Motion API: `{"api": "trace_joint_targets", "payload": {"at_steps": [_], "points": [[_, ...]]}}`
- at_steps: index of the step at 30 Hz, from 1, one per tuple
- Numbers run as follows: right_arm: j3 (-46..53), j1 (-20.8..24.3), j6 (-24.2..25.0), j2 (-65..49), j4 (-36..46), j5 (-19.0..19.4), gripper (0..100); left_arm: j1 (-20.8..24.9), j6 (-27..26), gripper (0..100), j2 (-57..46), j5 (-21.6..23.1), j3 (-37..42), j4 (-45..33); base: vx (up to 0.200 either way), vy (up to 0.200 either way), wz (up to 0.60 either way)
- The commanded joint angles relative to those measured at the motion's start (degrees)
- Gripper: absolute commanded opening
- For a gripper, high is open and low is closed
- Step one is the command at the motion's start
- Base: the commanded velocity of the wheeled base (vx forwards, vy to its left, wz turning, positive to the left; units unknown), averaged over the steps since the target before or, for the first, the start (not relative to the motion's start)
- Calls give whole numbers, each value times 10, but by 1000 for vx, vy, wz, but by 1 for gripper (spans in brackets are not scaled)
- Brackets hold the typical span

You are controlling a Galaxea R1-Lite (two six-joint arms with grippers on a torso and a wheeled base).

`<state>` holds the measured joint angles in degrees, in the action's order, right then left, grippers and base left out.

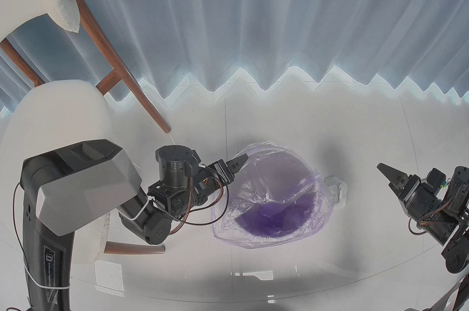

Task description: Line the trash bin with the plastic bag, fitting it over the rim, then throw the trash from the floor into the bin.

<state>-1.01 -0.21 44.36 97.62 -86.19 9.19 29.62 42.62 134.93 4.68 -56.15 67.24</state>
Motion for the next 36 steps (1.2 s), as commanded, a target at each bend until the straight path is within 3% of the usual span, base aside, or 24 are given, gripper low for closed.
{"api": "trace_joint_targets", "payload": {"at_steps": [1, 22, 28, 33, 36], "points": [[10, 0, 0, 1, 0, 0, 100, 0, 4, 0, 10, -6, -3, 0, 0, 0, 0], [10, 0, 1, 0, -1, -1, 100, -9, 5, 0, 31, -18, -6, -3, 0, 0, 0], [10, 1, 0, 0, -1, -1, 100, -7, 2, 0, 52, -40, -28, -11, 0, 0, 0], [10, 1, 0, 0, 0, -1, 100, 3, -23, 0, 53, -44, -44, -50, 0, 0, 0], [10, 1, 0, 1, 0, 0, 100, 16, -43, 0, 50, -83, -70, -106, 0, 0, 0]]}}
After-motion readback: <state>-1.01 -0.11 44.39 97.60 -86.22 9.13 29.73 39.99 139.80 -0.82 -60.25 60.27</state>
